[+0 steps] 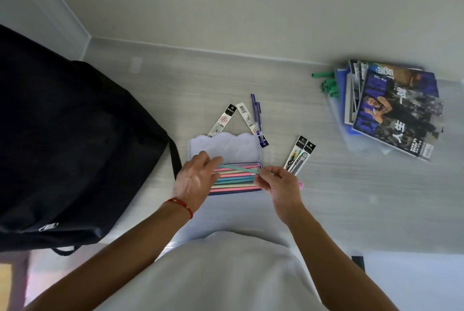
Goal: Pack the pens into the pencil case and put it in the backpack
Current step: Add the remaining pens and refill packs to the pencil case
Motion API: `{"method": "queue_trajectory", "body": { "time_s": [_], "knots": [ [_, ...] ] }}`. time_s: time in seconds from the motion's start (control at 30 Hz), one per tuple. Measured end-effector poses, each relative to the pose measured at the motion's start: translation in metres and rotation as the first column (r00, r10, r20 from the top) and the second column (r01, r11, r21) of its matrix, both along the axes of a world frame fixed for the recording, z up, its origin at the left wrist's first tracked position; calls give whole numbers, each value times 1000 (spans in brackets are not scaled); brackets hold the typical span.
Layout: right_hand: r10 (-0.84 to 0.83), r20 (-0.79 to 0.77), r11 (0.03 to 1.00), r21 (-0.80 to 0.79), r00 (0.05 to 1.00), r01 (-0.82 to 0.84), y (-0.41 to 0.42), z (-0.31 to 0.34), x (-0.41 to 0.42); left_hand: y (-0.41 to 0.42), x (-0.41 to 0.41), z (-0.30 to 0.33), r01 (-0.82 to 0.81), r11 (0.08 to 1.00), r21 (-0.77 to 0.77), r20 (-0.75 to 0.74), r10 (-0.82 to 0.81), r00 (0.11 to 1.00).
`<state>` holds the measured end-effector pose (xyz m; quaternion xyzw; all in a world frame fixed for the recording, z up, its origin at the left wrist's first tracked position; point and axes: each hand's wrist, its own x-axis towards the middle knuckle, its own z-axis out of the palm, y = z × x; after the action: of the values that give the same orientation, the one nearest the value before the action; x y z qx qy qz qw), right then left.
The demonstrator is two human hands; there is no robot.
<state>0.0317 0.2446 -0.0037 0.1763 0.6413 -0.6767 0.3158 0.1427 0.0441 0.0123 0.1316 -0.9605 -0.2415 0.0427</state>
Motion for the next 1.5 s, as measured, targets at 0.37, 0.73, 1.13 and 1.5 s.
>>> {"method": "queue_trajectory", "body": {
  "time_s": [0.37, 0.73, 1.13, 1.5],
  "knots": [
    [667, -379, 682, 658, 642, -320, 10, -18, -10, 7, 10, -20, -28, 998, 51, 120, 21, 992],
    [649, -401, 678, 691, 646, -251, -15, -16, -77, 5, 19, -19, -107, 993, 53, 162, 98, 982],
    [853, -154, 298, 928, 499, -223, -86, -42, -165, 11, 32, 5, -171, 985, 31, 162, 164, 973],
    [930, 37, 67, 961, 365, -268, -80, -20, -158, 9, 17, 13, -214, 969, 122, 101, 203, 974]
  ]
}}
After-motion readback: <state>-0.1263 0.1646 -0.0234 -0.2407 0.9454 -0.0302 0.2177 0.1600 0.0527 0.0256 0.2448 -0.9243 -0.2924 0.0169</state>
